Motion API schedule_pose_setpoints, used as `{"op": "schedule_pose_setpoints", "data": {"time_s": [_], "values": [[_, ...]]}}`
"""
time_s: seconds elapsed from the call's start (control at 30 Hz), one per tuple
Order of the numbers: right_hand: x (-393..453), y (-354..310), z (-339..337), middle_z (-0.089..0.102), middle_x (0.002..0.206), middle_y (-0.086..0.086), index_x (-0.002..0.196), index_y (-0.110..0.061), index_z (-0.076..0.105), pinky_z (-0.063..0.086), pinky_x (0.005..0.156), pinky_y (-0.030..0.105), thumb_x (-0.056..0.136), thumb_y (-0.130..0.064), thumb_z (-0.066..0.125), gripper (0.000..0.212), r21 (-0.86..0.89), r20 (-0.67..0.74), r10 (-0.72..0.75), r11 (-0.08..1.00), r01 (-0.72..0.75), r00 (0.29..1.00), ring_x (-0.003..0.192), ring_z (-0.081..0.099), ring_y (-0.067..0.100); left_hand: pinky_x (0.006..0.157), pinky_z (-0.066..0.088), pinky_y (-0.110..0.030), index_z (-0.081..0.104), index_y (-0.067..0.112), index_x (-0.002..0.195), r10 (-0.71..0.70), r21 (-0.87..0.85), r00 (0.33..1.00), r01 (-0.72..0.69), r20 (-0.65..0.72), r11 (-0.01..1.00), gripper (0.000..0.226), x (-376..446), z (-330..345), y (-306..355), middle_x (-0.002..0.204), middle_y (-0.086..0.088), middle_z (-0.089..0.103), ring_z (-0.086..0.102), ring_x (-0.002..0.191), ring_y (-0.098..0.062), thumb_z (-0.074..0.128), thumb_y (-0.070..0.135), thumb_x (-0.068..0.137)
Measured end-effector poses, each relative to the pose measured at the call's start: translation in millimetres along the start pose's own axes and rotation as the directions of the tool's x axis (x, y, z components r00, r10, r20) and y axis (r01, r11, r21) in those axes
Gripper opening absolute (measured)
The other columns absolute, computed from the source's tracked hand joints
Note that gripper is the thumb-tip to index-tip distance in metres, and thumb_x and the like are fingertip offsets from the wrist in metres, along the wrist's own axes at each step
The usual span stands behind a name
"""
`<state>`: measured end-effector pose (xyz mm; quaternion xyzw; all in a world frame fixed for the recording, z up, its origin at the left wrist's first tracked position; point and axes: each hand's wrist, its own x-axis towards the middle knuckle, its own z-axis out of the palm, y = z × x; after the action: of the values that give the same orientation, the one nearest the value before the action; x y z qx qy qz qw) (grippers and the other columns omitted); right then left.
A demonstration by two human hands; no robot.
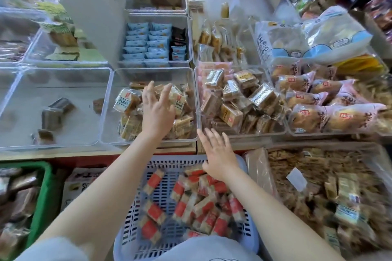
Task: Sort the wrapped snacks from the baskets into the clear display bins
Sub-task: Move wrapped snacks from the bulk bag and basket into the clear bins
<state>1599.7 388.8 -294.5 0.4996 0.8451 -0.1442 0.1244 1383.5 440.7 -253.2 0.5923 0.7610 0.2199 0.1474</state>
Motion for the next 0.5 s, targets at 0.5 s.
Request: {"op": "schedule_pose_setpoints", "data": {"time_s": [0.5], "values": [[-25, 5, -14, 0.019, 0.165, 0.003, 0.158, -0.022, 0.021, 0.002, 0.124, 0.04, 0.097, -0.022, 0.05, 0.067, 0.325, -0.141, 0.051, 0.946, -0.002, 0.989, 0.153, 0.007, 0.021, 0.09, 0.046, -0.043, 0.064, 0.012, 0.12, 0.228, -0.012, 0.974, -0.228, 0.009, 0.974, 0.029, -87, 19, 41, 0.122, -0.011, 0.06, 0.055, 0.112, -0.032, 0.059, 0.022, 0.093]]}}
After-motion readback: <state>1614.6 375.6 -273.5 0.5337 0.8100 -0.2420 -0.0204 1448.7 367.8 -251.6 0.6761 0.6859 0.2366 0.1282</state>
